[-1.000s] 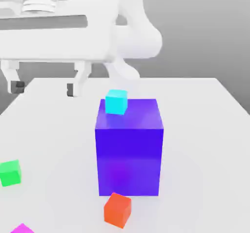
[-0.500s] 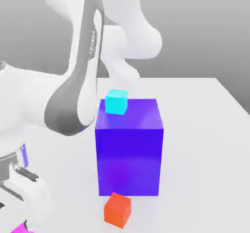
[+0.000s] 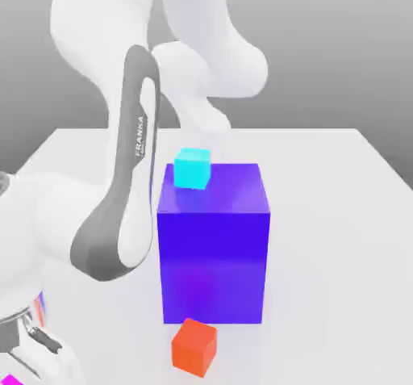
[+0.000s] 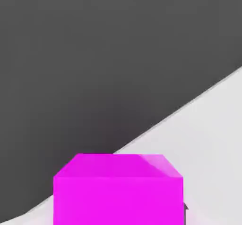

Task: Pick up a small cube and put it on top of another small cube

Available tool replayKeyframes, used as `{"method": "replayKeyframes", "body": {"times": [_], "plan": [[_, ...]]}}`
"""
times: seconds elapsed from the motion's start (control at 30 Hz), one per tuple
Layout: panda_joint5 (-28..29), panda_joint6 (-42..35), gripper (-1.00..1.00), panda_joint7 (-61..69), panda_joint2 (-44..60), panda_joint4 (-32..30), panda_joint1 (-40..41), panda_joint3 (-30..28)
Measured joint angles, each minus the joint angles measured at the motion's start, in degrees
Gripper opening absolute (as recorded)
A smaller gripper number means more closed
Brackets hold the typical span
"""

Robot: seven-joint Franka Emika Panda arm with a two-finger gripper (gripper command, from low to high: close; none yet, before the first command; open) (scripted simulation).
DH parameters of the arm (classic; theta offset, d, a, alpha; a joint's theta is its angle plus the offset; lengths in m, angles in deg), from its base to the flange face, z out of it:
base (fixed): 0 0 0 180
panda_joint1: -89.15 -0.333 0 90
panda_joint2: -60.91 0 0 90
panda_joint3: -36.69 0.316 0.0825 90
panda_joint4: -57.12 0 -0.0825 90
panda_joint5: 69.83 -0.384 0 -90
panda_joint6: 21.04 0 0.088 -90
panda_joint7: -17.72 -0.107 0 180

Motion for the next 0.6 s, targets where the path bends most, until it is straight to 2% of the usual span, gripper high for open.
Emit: {"method": "replayKeyframes", "body": {"times": [0.4, 0.53, 0.57, 0.6], "plan": [[3.65, 2.03, -1.0, 28.13, -19.25, -21.17, 13.25, -7.85], [-0.7, 8.3, -1.0, 33.28, -13.6, -22.09, 15.56, -6.08], [-2.03, 10.08, 1.0, 34.31, -11.66, -22.0, 16.27, -5.15], [-2.03, 10.08, 1.0, 34.31, -11.66, -22.0, 16.27, -5.15]]}}
